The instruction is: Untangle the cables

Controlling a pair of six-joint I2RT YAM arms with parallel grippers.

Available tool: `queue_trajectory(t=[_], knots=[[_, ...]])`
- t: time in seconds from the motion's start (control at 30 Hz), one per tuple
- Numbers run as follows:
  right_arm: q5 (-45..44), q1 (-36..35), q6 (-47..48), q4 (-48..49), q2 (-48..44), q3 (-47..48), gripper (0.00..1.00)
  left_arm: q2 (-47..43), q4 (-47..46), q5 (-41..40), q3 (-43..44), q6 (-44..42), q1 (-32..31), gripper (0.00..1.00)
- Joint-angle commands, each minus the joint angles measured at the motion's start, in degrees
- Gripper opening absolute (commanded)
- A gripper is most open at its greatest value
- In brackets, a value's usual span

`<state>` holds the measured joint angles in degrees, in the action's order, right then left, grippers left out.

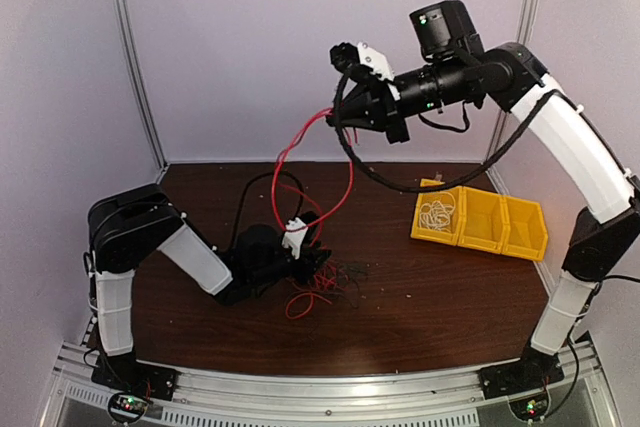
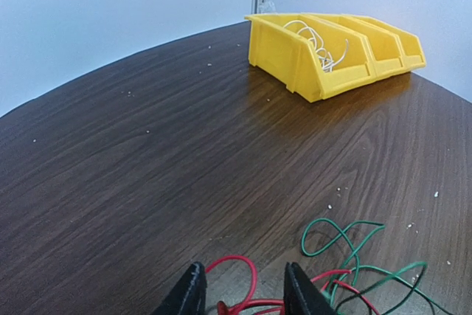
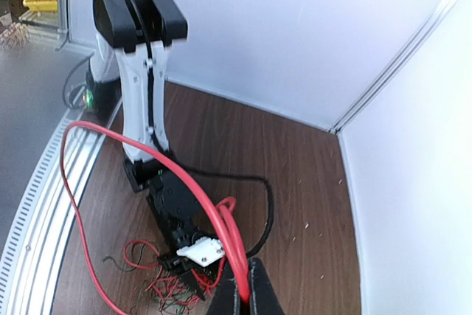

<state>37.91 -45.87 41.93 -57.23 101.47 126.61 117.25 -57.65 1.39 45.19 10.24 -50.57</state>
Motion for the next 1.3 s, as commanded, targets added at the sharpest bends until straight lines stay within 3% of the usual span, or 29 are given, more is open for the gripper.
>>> queue_trajectory(t=[0.0, 0.2, 0.33, 0.63, 0.83, 1.07, 1.27], knots=[[6.3, 1.8, -3.4, -0.3, -3.9, 7.5, 0.0, 0.5, -4.6, -0.2, -1.1, 1.6, 0.3, 0.39], [8.6, 9.0, -6.1, 1.9, -4.6, 14.2, 0.0, -1.3, 1.5, -7.1, -3.1, 2.8, 0.5, 0.41], [8.1, 15.7, -7.1, 3.2, -5.7, 13.7, 0.0, -4.2, 5.3, -11.3, -5.4, 4.7, 0.6, 0.42], [-2.1, 27.5, -12.4, 15.0, -14.5, -11.1, 0.0, -13.1, 10.7, -14.4, -12.4, 8.1, 0.6, 0.44], [-8.8, 35.8, -13.5, 21.0, -20.4, -28.1, 0.0, -23.1, 15.0, -13.4, -12.4, 5.8, 0.6, 0.54], [-16.0, 44.2, -13.0, 20.1, -21.9, -34.3, 0.0, -28.3, 22.8, -15.2, -6.9, 8.6, 0.6, 0.59], [-17.0, 52.9, -11.0, 16.9, -21.8, -36.3, 0.0, -30.7, 22.4, -14.0, -6.2, 9.4, 0.5, 0.59]])
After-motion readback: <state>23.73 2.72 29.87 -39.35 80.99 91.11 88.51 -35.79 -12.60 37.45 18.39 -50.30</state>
